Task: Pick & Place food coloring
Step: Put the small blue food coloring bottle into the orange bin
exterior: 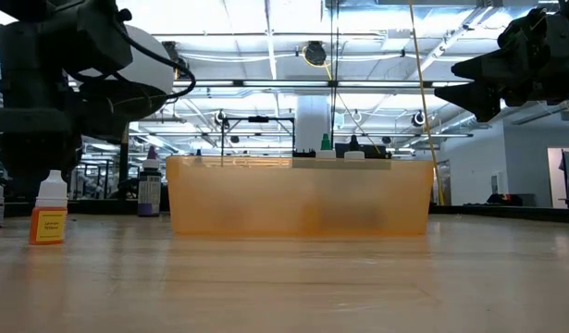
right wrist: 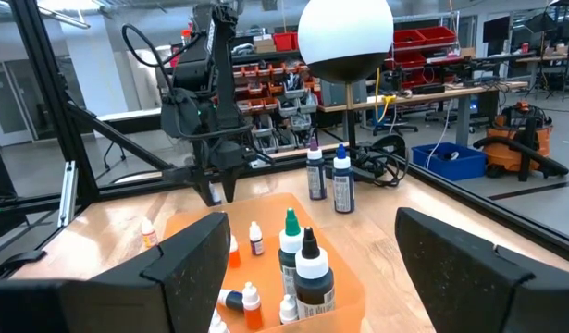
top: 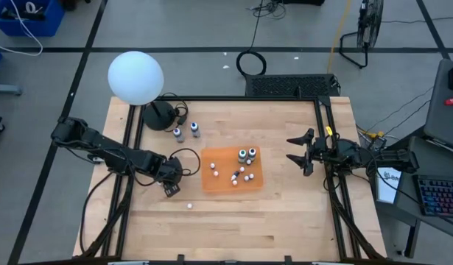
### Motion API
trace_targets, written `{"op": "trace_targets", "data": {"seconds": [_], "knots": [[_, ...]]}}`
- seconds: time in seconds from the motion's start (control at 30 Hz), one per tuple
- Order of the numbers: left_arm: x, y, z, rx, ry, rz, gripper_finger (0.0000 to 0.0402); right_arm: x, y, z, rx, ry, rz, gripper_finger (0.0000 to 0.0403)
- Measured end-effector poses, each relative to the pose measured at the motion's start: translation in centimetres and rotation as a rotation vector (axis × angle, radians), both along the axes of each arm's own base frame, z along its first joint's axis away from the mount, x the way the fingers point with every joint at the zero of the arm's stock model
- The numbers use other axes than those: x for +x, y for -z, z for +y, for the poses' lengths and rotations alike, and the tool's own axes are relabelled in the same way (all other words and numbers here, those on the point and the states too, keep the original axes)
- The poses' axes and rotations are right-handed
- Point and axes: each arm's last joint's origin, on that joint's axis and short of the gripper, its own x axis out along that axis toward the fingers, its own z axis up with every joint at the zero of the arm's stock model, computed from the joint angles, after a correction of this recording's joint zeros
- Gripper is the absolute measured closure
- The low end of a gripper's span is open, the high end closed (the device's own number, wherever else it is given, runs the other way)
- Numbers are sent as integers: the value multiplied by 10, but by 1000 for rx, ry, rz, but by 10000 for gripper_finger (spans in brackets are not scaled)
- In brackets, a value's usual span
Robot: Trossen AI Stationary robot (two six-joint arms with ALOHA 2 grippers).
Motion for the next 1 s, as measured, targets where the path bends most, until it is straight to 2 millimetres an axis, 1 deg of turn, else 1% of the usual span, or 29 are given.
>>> {"op": "trace_targets", "data": {"seconds": [0.53, 0.63, 0.7, 0.77, 0.93, 1.0], "knots": [[0, 0, 0, 6, 3, -6, 211, 0, 0, 0, 0, 0, 0, 110], [0, 0, 0, 7, 4, -2, 216, 0, 0, 0, 0, 0, 0, 110], [0, 0, 0, 8, 4, 1, 230, 0, 0, 0, 0, 0, 0, 110], [-1, 0, 0, 10, 12, 4, 252, 0, 0, 0, 0, 0, 0, 110], [0, 0, 1, 15, 41, -3, 326, 0, 0, 0, 0, 0, 0, 110], [2, -1, 1, 17, 60, -14, 332, 0, 0, 0, 0, 0, 0, 110]]}}
